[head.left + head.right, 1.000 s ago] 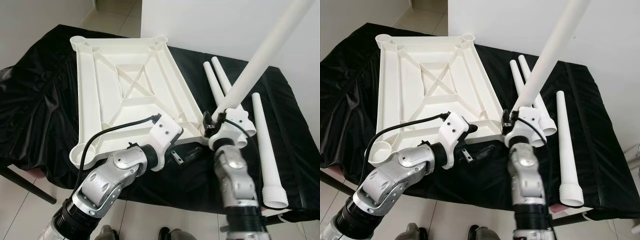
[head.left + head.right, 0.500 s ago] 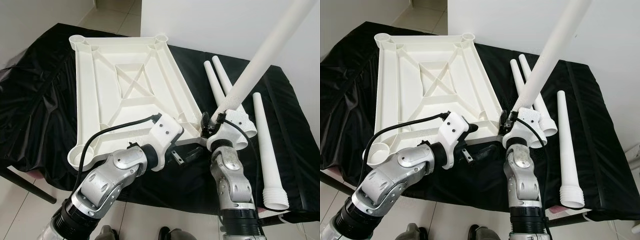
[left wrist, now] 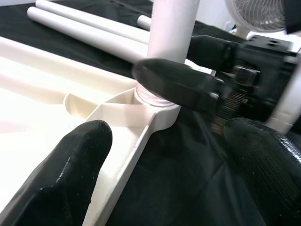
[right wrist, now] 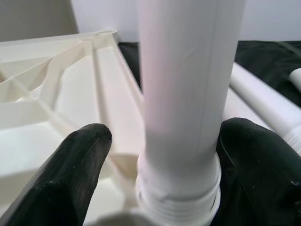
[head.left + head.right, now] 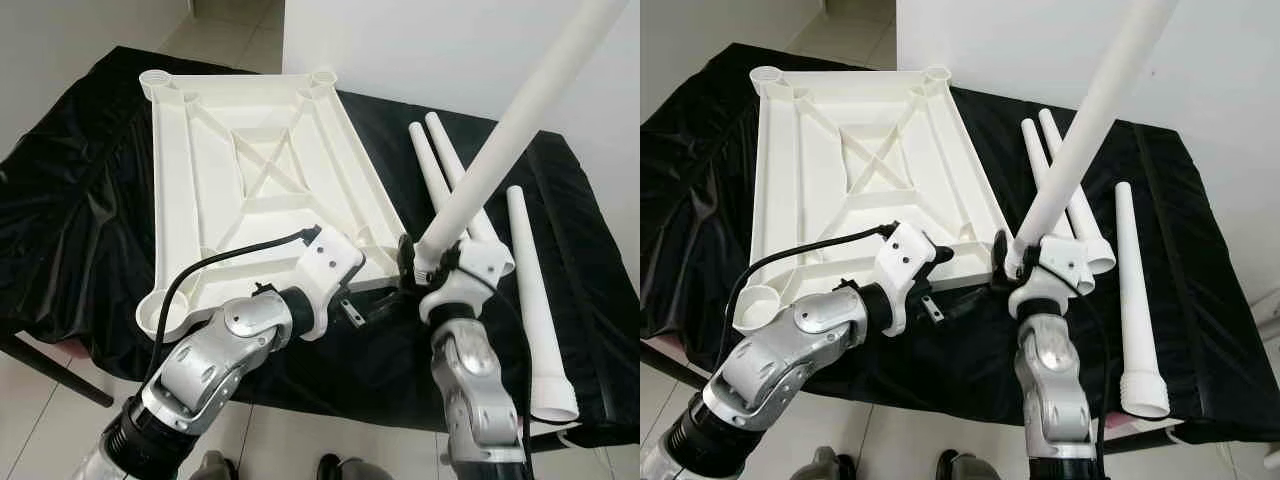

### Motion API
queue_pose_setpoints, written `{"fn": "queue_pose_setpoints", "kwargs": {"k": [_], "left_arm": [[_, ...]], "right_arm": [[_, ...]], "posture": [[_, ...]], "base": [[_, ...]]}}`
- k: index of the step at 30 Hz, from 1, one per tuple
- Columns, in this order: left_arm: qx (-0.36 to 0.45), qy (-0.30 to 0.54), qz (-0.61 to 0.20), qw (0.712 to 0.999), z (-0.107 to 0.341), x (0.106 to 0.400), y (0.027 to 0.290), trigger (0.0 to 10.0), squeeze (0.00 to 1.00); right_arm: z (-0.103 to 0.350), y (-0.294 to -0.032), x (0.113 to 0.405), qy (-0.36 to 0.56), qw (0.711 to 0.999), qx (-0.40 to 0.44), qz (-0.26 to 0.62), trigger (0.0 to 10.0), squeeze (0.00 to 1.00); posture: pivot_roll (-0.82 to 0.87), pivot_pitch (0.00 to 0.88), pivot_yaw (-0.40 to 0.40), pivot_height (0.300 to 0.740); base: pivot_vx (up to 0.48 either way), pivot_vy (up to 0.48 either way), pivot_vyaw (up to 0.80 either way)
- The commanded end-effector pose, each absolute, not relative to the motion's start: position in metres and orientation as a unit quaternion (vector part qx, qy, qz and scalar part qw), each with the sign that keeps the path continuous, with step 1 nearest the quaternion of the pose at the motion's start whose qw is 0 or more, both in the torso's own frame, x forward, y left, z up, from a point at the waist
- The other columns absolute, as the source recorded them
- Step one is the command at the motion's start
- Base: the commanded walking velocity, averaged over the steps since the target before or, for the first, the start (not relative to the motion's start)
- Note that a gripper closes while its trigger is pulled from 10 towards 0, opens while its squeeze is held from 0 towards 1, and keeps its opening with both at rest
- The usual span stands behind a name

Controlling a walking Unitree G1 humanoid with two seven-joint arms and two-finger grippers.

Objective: Building children table

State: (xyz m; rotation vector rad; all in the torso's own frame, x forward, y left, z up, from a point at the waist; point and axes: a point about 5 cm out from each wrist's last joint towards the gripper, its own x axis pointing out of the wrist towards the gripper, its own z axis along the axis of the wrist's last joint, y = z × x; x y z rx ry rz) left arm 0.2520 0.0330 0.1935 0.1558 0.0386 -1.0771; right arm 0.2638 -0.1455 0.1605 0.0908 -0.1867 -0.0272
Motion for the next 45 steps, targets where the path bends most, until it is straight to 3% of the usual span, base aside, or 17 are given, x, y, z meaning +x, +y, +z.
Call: {"fn": "queue_pose_setpoints", "kwargs": {"k": [1,2,3,4,5,10,11,20,45], "left_arm": [[0.074,0.015,-0.533,0.843,0.194,0.25,0.031,10.0,0.0],[0.074,0.015,-0.533,0.843,0.194,0.25,0.031,10.0,0.0],[0.075,0.015,-0.533,0.842,0.194,0.251,0.031,10.0,0.0],[0.075,0.015,-0.533,0.842,0.194,0.251,0.031,10.0,0.0],[0.077,0.015,-0.534,0.842,0.195,0.252,0.032,10.0,0.0],[0.078,0.014,-0.533,0.842,0.196,0.253,0.033,10.0,0.0],[0.078,0.014,-0.533,0.842,0.196,0.253,0.033,10.0,0.0],[0.078,0.012,-0.532,0.843,0.196,0.254,0.034,10.0,0.0],[0.078,0.006,-0.487,0.87,0.203,0.271,0.043,10.0,0.0]], "right_arm": [[0.163,-0.147,0.259,-0.104,0.993,0.049,-0.007,10.0,0.0],[0.163,-0.147,0.259,-0.104,0.993,0.049,-0.007,10.0,0.0],[0.163,-0.148,0.256,-0.104,0.993,0.052,-0.008,4.6,0.0],[0.163,-0.148,0.256,-0.104,0.993,0.052,-0.008,4.6,0.0],[0.163,-0.149,0.249,-0.106,0.993,0.051,-0.004,0.0,0.0],[0.161,-0.15,0.245,-0.096,0.995,0.04,0.007,0.0,0.0],[0.16,-0.151,0.245,-0.091,0.995,0.038,0.004,10.0,0.0],[0.157,-0.159,0.248,-0.079,0.996,0.041,-0.004,10.0,0.0],[0.183,-0.182,0.315,-0.114,0.993,0.041,0.007,10.0,0.0]], "posture": [[0.04,0.143,-0.085,0.74],[0.04,0.143,-0.085,0.74],[0.04,0.143,-0.081,0.74],[0.04,0.143,-0.081,0.74],[0.04,0.143,-0.08,0.74],[0.04,0.145,-0.077,0.74],[0.04,0.146,-0.078,0.74],[0.04,0.15,-0.083,0.74],[0.05,0.145,-0.081,0.74]], "base": [[0.0,0.0,0.0],[0.0,0.0,0.0],[0.0,0.0,0.0],[0.0,0.0,0.0],[0.0,0.0,0.0],[0.0,0.0,0.0],[0.0,0.0,0.0],[0.0,0.0,0.0],[0.0,0.0,0.0]]}}
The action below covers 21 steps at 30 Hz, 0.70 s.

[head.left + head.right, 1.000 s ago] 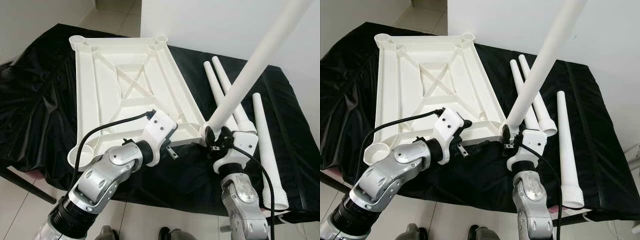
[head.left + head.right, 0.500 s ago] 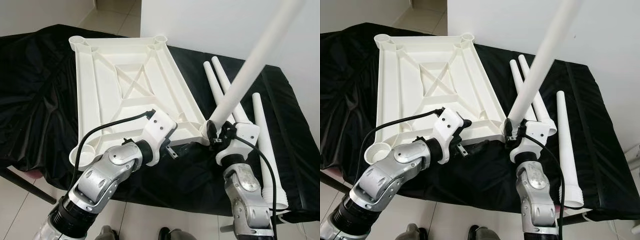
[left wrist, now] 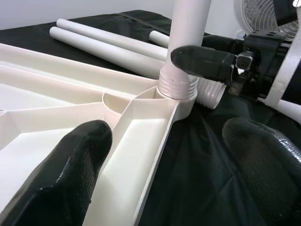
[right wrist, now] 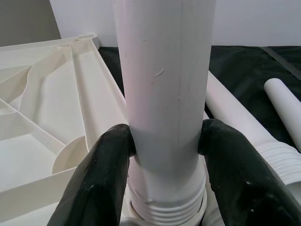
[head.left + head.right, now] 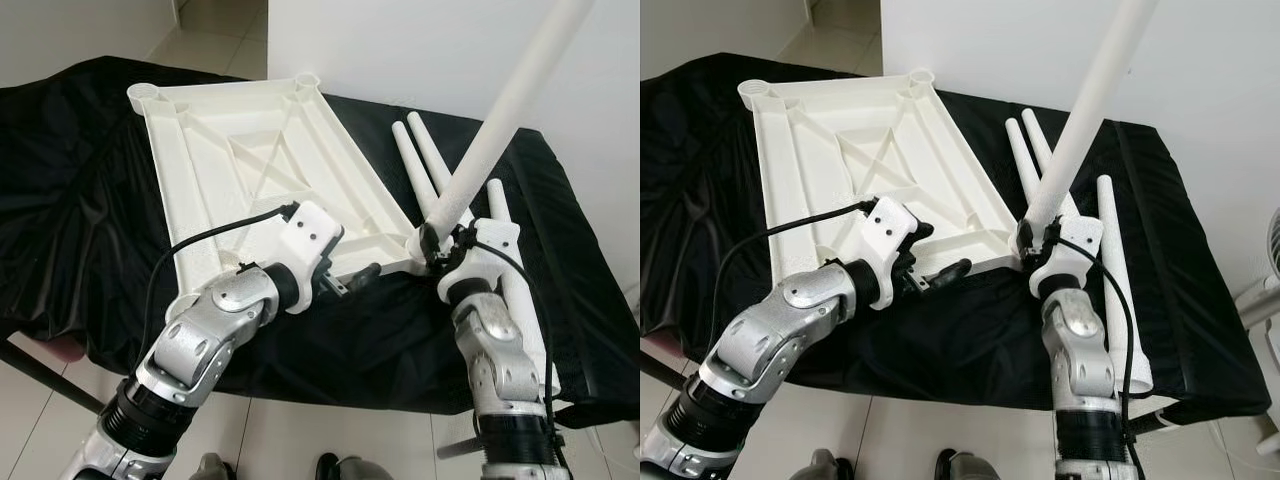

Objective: Building children table

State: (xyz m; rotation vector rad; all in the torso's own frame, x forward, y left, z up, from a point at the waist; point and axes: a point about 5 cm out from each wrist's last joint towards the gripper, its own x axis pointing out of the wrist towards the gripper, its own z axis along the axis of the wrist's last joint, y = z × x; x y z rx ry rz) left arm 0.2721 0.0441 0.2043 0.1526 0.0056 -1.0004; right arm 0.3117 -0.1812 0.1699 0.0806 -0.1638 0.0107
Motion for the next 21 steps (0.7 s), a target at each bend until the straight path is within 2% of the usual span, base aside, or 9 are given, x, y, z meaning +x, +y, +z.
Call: {"fn": "queue_pose_setpoints", "kwargs": {"k": [1,8,9,10,12,13,18,19,21], "left_arm": [[0.079,0.006,-0.488,0.869,0.202,0.271,0.043,10.0,0.0],[0.077,0.01,-0.493,0.866,0.201,0.269,0.044,10.0,0.0],[0.078,0.011,-0.494,0.866,0.2,0.269,0.044,10.0,0.0],[0.078,0.011,-0.494,0.866,0.2,0.269,0.044,10.0,0.0],[0.081,0.012,-0.496,0.864,0.2,0.269,0.044,10.0,0.0],[0.081,0.012,-0.497,0.864,0.2,0.269,0.045,10.0,0.0],[0.082,0.015,-0.494,0.865,0.199,0.271,0.046,10.0,0.0],[0.083,0.018,-0.494,0.865,0.199,0.272,0.046,10.0,0.0],[0.083,0.018,-0.494,0.865,0.199,0.272,0.046,10.0,0.0]], "right_arm": [[0.182,-0.179,0.312,-0.113,0.993,0.043,0.014,10.0,0.0],[0.174,-0.17,0.3,-0.109,0.992,0.06,0.018,10.0,0.0],[0.175,-0.169,0.296,-0.114,0.992,0.059,0.013,10.0,0.71],[0.175,-0.169,0.296,-0.114,0.992,0.059,0.013,10.0,0.71],[0.177,-0.167,0.283,-0.126,0.99,0.055,0.0,10.0,1.0],[0.176,-0.166,0.278,-0.125,0.99,0.062,-0.001,10.0,0.66],[0.174,-0.162,0.266,-0.126,0.99,0.059,0.001,10.0,0.73],[0.173,-0.161,0.262,-0.125,0.991,0.055,0.0,10.0,0.11],[0.173,-0.161,0.262,-0.125,0.991,0.055,0.0,10.0,0.11]], "posture": [[0.05,0.147,-0.08,0.74],[0.05,0.155,-0.077,0.74],[0.04,0.157,-0.076,0.74],[0.04,0.157,-0.076,0.74],[0.04,0.158,-0.077,0.74],[0.04,0.158,-0.077,0.74],[0.04,0.158,-0.075,0.74],[0.03,0.157,-0.073,0.74],[0.03,0.157,-0.073,0.74]], "base": [[0.0,0.0,0.0],[0.0,0.0,0.0],[0.0,0.0,0.0],[0.0,0.0,0.0],[0.0,0.0,0.0],[0.0,0.0,0.0],[0.0,0.0,0.0],[0.0,0.0,0.0],[0.0,0.0,0.0]]}}
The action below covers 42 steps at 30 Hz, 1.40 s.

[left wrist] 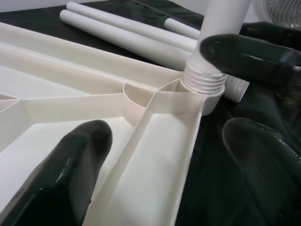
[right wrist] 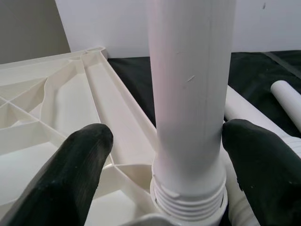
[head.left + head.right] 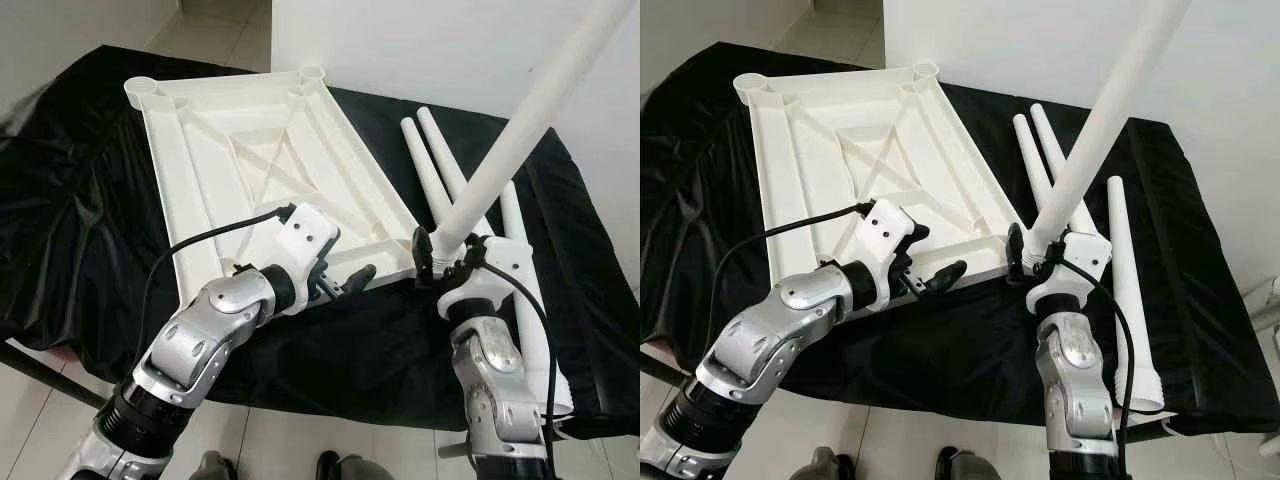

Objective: Building children table

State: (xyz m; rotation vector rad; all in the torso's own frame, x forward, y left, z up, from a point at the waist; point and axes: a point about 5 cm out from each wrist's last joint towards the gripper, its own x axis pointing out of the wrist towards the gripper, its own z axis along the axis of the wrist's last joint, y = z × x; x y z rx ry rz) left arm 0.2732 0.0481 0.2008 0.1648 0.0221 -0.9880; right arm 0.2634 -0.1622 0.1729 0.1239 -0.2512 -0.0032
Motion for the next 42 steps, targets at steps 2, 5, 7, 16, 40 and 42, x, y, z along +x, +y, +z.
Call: {"fn": "queue_pose_setpoints", "kwargs": {"k": [2,5,7,16,40,42], "left_arm": [[0.087,0.023,-0.491,0.867,0.198,0.274,0.047,10.0,0.0],[0.09,0.028,-0.484,0.87,0.197,0.278,0.049,10.0,0.0],[0.097,0.033,-0.476,0.874,0.196,0.283,0.052,10.0,0.0],[0.12,0.051,-0.457,0.88,0.19,0.297,0.057,10.0,0.0],[0.19,0.085,-0.483,0.85,0.183,0.329,0.047,10.0,0.0],[0.19,0.105,-0.482,0.849,0.182,0.333,0.046,10.0,0.0]], "right_arm": [[0.171,-0.159,0.254,-0.121,0.991,0.051,0.001,10.0,0.0],[0.167,-0.156,0.247,-0.114,0.992,0.048,0.008,10.0,0.0],[0.157,-0.155,0.236,-0.095,0.994,0.042,0.014,10.0,0.0],[0.151,-0.159,0.226,-0.08,0.996,0.042,0.018,10.0,0.0],[0.158,-0.167,0.227,-0.092,0.995,0.027,0.0,10.0,0.0],[0.159,-0.166,0.227,-0.094,0.995,0.027,0.0,10.0,0.0]], "posture": [[0.03,0.156,-0.071,0.74],[0.03,0.155,-0.066,0.74],[0.03,0.155,-0.065,0.74],[0.02,0.155,-0.051,0.74],[-0.01,0.175,-0.024,0.74],[0.0,0.174,-0.02,0.74]], "base": [[0.0,0.0,0.0],[0.0,0.0,0.0],[0.0,0.0,0.0],[0.0,0.0,0.0],[0.0,0.0,0.0],[0.0,0.0,0.0]]}}
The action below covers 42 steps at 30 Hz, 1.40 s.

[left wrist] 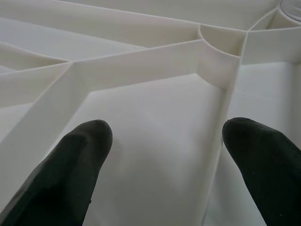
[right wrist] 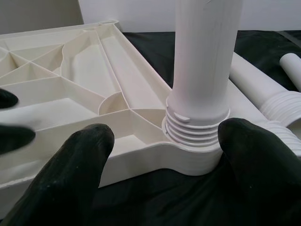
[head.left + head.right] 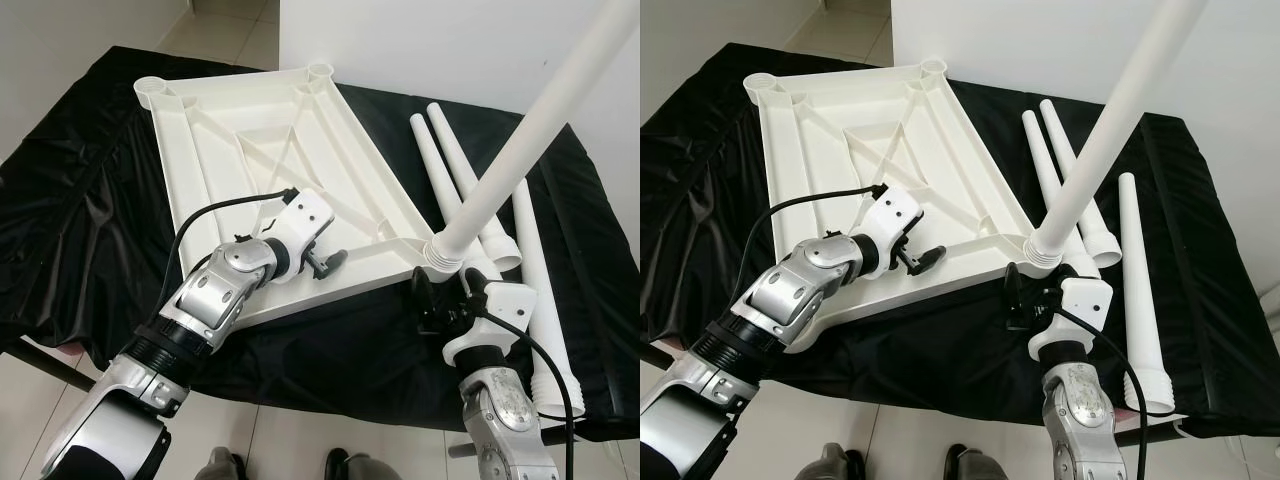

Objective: Building children table

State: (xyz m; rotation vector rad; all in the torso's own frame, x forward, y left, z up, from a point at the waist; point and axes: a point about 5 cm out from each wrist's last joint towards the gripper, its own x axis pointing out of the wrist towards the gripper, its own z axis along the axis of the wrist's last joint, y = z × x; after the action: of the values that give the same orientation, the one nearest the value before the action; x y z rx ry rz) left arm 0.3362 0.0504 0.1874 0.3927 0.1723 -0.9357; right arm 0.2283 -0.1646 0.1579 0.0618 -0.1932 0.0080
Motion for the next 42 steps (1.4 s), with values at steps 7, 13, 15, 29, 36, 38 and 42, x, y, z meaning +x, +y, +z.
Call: {"fn": "queue_pose_setpoints", "kwargs": {"k": [7,13,15,29,36,38,42], "left_arm": [[0.171,0.156,-0.455,0.86,0.175,0.341,0.041,10.0,0.0],[0.147,0.187,-0.427,0.872,0.168,0.347,0.038,10.0,0.0],[0.142,0.19,-0.412,0.88,0.167,0.35,0.039,10.0,0.0],[0.164,0.181,-0.372,0.895,0.173,0.359,0.046,0.0,0.0],[0.181,0.177,-0.372,0.893,0.174,0.359,0.046,0.0,0.0],[0.182,0.177,-0.374,0.892,0.174,0.359,0.046,0.0,0.0],[0.185,0.177,-0.376,0.89,0.175,0.358,0.046,0.0,0.0]], "right_arm": [[0.16,-0.165,0.227,-0.096,0.995,0.03,-0.002,10.0,0.0],[0.16,-0.164,0.226,-0.095,0.995,0.033,-0.005,10.0,0.0],[0.16,-0.164,0.226,-0.095,0.995,0.033,-0.006,10.0,0.0],[0.159,-0.164,0.227,-0.092,0.995,0.034,-0.009,10.0,0.0],[0.159,-0.164,0.228,-0.092,0.995,0.033,-0.011,10.0,0.0],[0.159,-0.165,0.227,-0.091,0.995,0.032,-0.012,10.0,0.0],[0.159,-0.165,0.227,-0.09,0.995,0.034,-0.013,10.0,0.0]], "posture": [[-0.01,0.176,-0.008,0.74],[-0.01,0.181,0.0,0.74],[-0.01,0.181,0.0,0.74],[0.0,0.184,0.002,0.74],[0.0,0.187,0.002,0.74],[0.0,0.189,0.003,0.74],[0.0,0.189,0.003,0.74]], "base": [[0.0,0.0,0.0],[0.0,0.0,0.0],[0.0,0.0,0.0],[0.0,0.0,0.0],[0.0,0.0,0.0],[0.0,0.0,0.0],[0.0,0.0,0.0]]}}
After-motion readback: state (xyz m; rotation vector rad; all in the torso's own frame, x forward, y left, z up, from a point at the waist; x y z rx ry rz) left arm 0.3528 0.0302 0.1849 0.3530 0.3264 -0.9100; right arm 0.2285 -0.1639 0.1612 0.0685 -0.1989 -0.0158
